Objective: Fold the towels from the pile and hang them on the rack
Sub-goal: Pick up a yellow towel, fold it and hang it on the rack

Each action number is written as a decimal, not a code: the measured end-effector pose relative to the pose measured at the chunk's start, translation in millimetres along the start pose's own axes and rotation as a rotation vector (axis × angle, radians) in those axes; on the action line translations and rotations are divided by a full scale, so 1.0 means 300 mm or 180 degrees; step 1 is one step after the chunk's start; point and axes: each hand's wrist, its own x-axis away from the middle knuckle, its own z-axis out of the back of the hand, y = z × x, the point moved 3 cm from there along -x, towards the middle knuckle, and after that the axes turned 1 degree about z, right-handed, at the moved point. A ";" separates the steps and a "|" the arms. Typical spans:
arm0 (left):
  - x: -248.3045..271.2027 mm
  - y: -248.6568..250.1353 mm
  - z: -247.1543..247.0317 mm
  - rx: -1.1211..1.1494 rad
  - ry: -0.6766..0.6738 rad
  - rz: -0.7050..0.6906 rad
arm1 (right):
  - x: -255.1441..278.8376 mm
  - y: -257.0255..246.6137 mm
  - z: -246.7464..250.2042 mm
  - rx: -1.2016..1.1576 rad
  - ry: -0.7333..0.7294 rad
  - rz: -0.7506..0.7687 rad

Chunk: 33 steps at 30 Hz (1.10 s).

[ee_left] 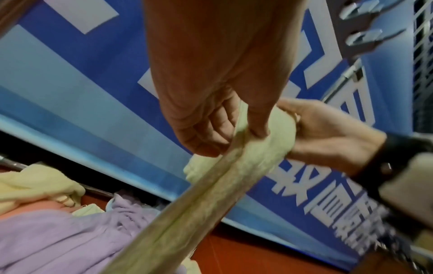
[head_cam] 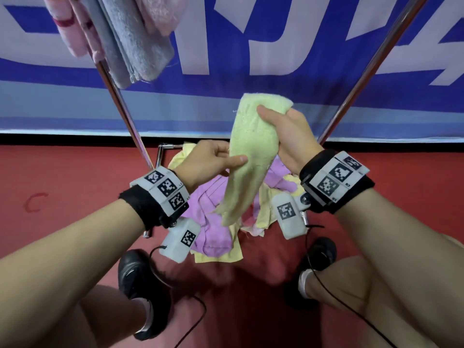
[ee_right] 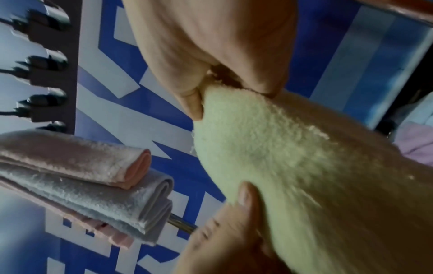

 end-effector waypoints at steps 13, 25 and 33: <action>-0.035 0.051 0.085 0.0981 0.0892 0.0227 | 0.043 0.133 -0.063 -0.0120 -0.0992 -0.0871; 0.110 0.289 0.227 -0.0486 0.0612 -0.0651 | 0.153 -0.160 -0.226 0.1511 -0.1733 -0.0232; 0.328 0.622 0.325 0.0663 -0.0645 -0.0484 | 0.270 -0.665 -0.422 0.1626 -0.2950 -0.0102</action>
